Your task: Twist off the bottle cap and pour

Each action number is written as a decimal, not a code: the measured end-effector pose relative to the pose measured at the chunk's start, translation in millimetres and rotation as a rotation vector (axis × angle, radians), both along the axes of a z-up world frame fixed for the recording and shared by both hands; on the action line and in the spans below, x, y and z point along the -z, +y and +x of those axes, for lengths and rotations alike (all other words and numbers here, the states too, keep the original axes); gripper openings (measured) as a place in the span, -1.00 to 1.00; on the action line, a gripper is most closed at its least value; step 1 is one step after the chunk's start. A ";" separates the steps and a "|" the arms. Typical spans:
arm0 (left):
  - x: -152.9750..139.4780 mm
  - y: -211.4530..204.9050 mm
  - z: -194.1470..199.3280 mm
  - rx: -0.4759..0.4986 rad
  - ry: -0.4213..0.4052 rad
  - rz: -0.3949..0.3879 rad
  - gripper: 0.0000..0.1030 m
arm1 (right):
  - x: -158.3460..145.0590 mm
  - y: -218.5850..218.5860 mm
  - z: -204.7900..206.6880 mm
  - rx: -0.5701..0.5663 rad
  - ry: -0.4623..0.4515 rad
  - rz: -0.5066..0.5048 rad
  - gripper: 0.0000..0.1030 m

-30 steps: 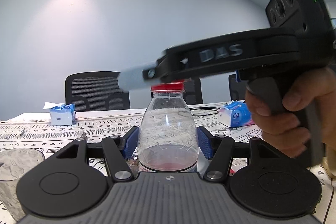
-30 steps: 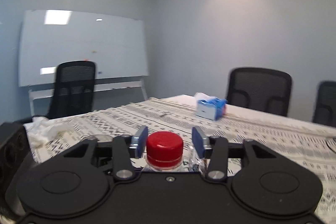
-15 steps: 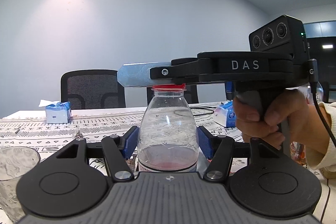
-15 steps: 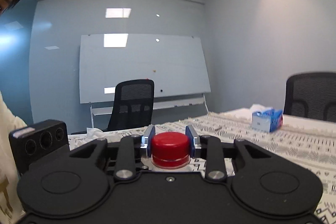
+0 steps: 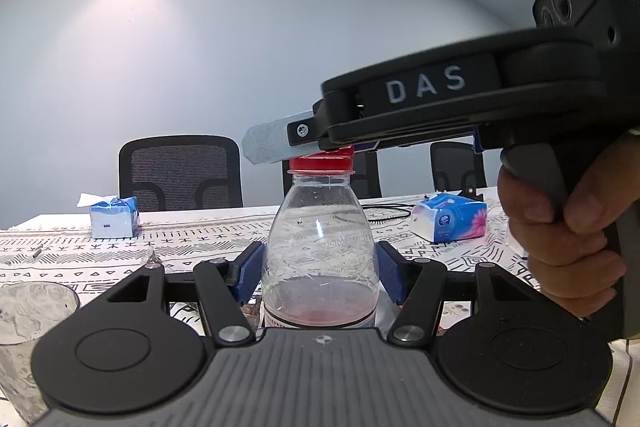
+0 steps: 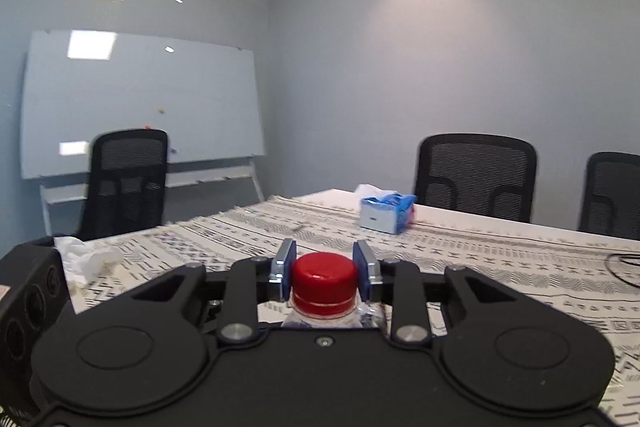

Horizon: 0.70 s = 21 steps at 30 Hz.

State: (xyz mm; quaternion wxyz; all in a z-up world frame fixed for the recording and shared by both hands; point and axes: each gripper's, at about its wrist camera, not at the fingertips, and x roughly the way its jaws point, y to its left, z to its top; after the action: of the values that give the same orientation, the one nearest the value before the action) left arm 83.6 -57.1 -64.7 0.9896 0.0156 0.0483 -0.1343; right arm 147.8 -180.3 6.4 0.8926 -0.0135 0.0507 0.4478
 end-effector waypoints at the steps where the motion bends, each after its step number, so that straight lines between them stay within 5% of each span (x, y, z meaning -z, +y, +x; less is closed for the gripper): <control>1: 0.1 1.4 0.7 0.003 0.000 -0.006 0.10 | 2.6 -4.7 5.1 -0.047 -0.006 0.029 -0.37; 3: 0.2 2.8 0.9 0.009 -0.005 -0.015 0.10 | 11.2 -19.0 18.8 -0.146 0.026 0.126 -0.37; 8: 0.5 3.1 2.2 0.023 -0.004 -0.004 0.10 | 13.5 -30.5 37.6 -0.277 0.025 0.147 -0.37; 18: -7.2 0.9 0.4 0.004 -0.014 0.009 0.13 | -7.7 -7.4 -0.2 -0.124 -0.006 -0.004 -0.35; 21: -13.6 -5.1 7.0 0.008 -0.025 0.065 0.10 | -10.2 -1.4 -7.1 -0.101 -0.002 -0.028 -0.31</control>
State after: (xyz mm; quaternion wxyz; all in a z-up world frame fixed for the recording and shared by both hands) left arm 90.6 -62.1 -51.1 0.9886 0.0496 0.0402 -0.1366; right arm 140.7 -181.7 16.6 0.8687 -0.0291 0.0552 0.4913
